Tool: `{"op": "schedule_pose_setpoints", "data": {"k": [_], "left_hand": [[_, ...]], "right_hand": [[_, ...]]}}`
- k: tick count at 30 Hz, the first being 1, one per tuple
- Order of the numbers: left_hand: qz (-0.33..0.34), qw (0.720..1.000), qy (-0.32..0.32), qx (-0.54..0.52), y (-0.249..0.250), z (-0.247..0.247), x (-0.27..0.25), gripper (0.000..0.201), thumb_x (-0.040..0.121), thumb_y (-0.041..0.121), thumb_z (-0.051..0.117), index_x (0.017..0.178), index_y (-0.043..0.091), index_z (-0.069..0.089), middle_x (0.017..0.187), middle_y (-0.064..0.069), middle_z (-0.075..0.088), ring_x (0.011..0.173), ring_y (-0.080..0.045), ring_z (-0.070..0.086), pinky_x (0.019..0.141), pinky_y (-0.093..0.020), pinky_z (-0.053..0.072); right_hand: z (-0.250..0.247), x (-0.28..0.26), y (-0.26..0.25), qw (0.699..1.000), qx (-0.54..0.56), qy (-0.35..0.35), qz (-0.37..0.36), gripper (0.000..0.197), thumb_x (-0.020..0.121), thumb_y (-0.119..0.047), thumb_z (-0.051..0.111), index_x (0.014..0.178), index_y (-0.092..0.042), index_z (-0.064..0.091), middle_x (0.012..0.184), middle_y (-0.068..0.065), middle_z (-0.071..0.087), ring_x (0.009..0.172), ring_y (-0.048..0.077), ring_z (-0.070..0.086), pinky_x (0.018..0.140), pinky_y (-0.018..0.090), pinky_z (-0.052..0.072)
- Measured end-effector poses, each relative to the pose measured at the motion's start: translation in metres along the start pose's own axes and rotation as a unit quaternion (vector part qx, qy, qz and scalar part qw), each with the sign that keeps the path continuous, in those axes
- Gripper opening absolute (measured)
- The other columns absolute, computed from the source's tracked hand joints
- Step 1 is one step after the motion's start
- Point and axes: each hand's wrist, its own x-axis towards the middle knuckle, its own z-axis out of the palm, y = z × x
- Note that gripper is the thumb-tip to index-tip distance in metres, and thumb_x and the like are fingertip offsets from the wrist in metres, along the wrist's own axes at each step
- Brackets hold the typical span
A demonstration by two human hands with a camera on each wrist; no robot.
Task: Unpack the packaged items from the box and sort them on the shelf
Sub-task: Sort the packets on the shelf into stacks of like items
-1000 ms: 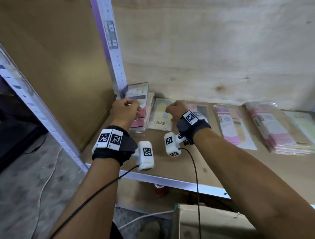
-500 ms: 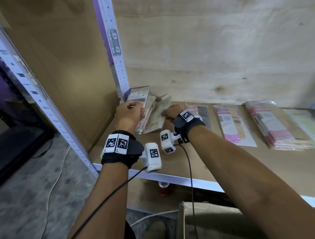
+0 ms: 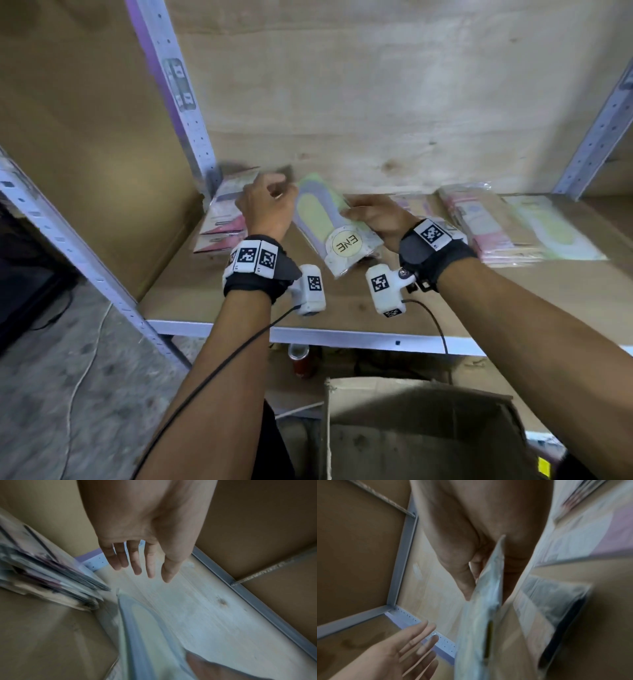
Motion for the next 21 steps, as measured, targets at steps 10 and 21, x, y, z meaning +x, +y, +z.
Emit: {"op": "schedule_pose_setpoints", "data": {"k": [10,21], "left_hand": [[0.002,0.979,-0.185,0.085,0.016,0.065,-0.022,0.041,0.096,0.04,0.06,0.09,0.001,0.069,0.082,-0.006,0.063,0.074,-0.017,0.052,0.065,-0.023,0.039],[-0.176,0.967,-0.15,-0.109,0.036,0.109,-0.033,0.028,0.088,0.048,0.066,0.078,0.021,0.068,0.084,0.002,0.064,0.089,-0.028,0.062,0.086,-0.043,0.055]], "right_hand": [[-0.089,-0.058,0.022,0.987,-0.16,0.006,0.01,0.027,0.087,-0.015,0.075,0.113,-0.01,0.073,0.108,0.004,0.071,0.102,0.011,0.062,0.094,0.021,0.045],[-0.157,-0.098,0.039,0.985,0.15,0.079,-0.023,0.021,0.089,-0.009,0.07,0.11,-0.009,0.072,0.11,0.021,0.069,0.099,0.035,0.063,0.073,0.035,0.056]]}}
